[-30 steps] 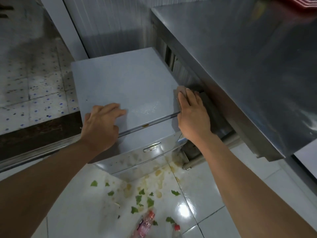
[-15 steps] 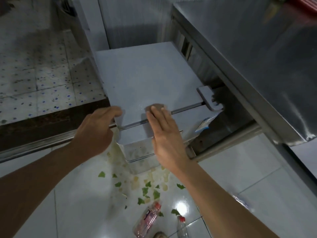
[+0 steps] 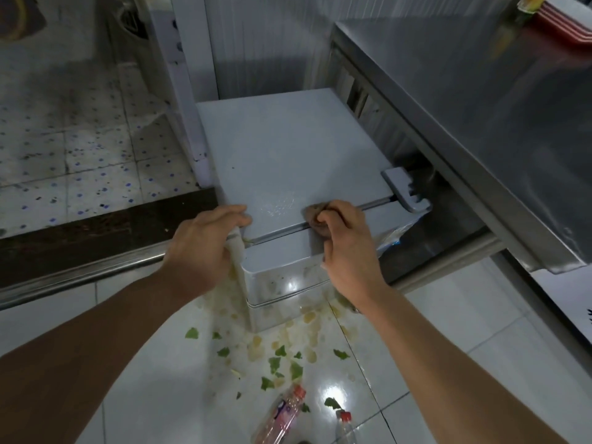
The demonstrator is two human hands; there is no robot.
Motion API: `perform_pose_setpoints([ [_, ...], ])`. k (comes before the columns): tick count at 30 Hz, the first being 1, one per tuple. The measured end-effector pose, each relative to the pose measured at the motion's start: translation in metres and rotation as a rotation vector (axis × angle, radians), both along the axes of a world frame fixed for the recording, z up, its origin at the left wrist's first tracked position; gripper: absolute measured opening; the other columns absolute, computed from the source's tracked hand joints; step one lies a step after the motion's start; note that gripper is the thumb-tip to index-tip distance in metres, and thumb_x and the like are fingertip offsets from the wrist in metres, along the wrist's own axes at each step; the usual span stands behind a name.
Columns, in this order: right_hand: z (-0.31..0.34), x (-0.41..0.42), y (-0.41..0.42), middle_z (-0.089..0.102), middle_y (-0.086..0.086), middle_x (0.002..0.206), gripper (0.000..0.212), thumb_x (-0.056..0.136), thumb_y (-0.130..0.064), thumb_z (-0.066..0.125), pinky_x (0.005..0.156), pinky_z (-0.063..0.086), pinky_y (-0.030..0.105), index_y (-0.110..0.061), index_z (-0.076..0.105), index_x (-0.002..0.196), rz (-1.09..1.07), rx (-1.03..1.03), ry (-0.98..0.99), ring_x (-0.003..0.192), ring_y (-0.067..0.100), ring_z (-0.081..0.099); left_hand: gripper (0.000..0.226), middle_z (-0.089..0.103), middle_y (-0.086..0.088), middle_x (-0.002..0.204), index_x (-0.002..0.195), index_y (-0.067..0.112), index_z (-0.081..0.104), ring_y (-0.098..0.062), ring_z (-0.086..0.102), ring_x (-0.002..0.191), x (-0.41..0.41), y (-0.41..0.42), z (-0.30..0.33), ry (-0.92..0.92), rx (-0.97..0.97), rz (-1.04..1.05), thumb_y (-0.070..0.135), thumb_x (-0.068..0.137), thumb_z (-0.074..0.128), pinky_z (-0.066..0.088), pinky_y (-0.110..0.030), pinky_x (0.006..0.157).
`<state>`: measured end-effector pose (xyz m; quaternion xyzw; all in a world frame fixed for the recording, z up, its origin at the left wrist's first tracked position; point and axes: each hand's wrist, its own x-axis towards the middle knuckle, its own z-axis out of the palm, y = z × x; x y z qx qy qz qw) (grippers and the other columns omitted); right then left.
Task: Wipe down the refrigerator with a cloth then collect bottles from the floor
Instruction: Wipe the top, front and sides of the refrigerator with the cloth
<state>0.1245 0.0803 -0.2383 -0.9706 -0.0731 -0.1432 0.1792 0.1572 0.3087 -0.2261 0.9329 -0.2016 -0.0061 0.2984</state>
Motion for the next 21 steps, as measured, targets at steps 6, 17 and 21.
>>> perform_pose_setpoints([
  [6, 0.005, 0.021, -0.056, 0.046, 0.017, 0.130, 0.028, 0.085, -0.007, 0.064, 0.094, 0.050, 0.045, -0.006, 0.060, 0.113, -0.221, -0.159, 0.119, 0.116, 0.033, 0.049, 0.065, 0.050, -0.002, 0.138, 0.123, 0.013, 0.060, -0.027, 0.048, 0.125, -0.001, 0.002, 0.001, 0.031, 0.013, -0.007, -0.016, 0.065, 0.052, 0.038, -0.051, 0.103],
  [17, 0.004, 0.011, -0.047, 0.047, 0.015, 0.129, 0.034, 0.078, -0.007, 0.059, 0.099, 0.046, 0.047, -0.006, 0.060, 0.112, 0.040, -0.111, 0.114, 0.114, 0.031, 0.051, 0.065, 0.053, -0.006, 0.135, 0.120, 0.008, 0.062, -0.026, 0.048, 0.125, -0.003, -0.010, -0.002, -0.043, 0.006, 0.082, -0.023, 0.065, 0.048, 0.036, -0.036, 0.107],
  [21, -0.003, 0.015, -0.083, 0.044, 0.014, 0.138, 0.039, 0.088, -0.014, 0.058, 0.106, 0.041, 0.042, -0.006, 0.054, 0.125, -0.144, -0.065, 0.043, 0.124, 0.028, 0.046, 0.067, 0.048, 0.005, 0.139, 0.127, 0.015, 0.057, -0.015, 0.040, 0.130, -0.010, -0.006, -0.008, -0.044, 0.046, 0.132, -0.020, 0.071, 0.048, 0.016, -0.001, 0.101],
])
